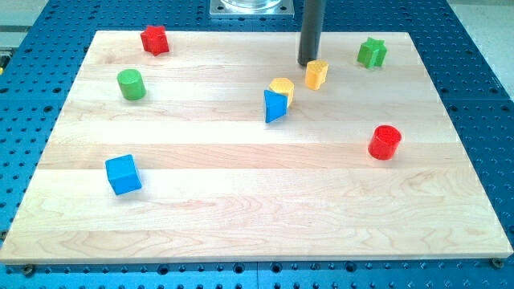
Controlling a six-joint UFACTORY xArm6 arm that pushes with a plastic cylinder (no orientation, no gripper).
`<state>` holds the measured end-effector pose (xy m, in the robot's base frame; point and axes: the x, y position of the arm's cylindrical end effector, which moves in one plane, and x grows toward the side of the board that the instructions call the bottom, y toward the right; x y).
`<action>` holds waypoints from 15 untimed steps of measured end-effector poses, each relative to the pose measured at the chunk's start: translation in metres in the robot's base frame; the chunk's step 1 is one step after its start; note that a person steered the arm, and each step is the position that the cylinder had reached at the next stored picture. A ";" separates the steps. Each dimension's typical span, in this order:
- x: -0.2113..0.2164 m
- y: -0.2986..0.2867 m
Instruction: Move the green star to the top of hexagon
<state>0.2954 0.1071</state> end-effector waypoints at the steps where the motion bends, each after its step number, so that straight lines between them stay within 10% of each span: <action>1: 0.092 0.003; 4: 0.004 0.151; 7: -0.036 0.141; 12: -0.078 0.003; 15: 0.032 -0.105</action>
<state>0.3276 0.0020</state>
